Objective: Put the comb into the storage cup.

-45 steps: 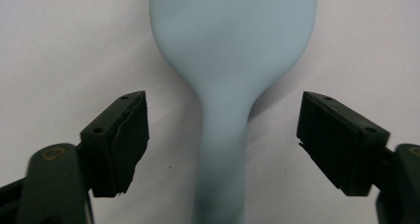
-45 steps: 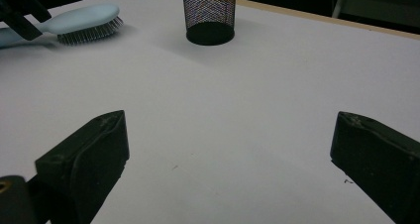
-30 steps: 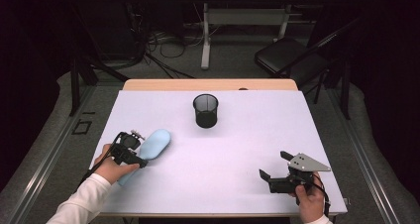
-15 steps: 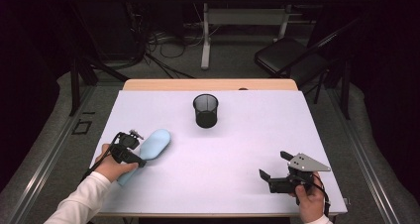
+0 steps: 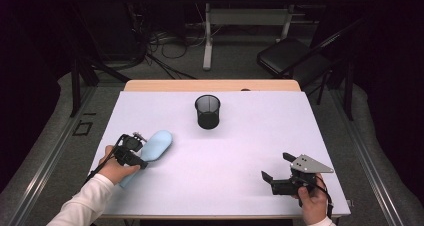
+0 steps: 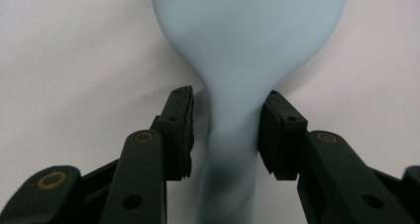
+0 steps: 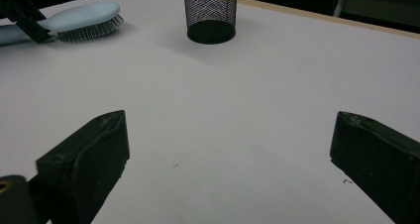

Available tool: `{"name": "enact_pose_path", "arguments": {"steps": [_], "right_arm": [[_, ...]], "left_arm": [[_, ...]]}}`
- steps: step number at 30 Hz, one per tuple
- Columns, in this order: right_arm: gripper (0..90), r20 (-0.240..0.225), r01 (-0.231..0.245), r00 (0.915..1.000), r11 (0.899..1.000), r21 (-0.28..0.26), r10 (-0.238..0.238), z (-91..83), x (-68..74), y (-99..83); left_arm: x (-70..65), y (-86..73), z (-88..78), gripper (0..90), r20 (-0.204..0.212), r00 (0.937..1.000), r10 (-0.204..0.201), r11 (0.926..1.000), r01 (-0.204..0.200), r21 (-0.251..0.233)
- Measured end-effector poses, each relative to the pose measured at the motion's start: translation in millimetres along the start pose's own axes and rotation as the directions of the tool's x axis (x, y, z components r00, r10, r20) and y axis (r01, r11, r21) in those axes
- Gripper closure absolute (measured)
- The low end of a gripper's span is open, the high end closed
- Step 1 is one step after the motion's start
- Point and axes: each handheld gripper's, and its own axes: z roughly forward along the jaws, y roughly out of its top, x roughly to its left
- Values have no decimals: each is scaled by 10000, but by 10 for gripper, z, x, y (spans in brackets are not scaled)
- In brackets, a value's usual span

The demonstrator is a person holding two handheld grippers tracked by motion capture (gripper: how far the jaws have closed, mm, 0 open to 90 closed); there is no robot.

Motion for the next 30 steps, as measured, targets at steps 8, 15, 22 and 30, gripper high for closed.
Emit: {"name": "enact_pose_path", "arguments": {"steps": [8, 15, 22, 30], "right_arm": [[15, -24, 6, 10000, 10000, -4, -6, 3, 1, -1], [15, -55, -8, 10000, 10000, 53, 8, 4, 1, -3], [15, -57, 22, 10000, 10000, 40, -22, 9, 3, -3], [15, -53, 19, 10000, 10000, 53, -19, 6, 2, -4]], "left_arm": [[-25, 16, 15, 662, 67, 10000, -4, 10000, 3, 47], [-34, 10, 22, 675, 0, 10000, 14, 10000, -14, -5], [-50, 9, 23, 688, -100, 9998, 182, 9998, -182, 15], [-64, 4, 20, 695, -225, 9993, 297, 9996, -297, -14]]}}
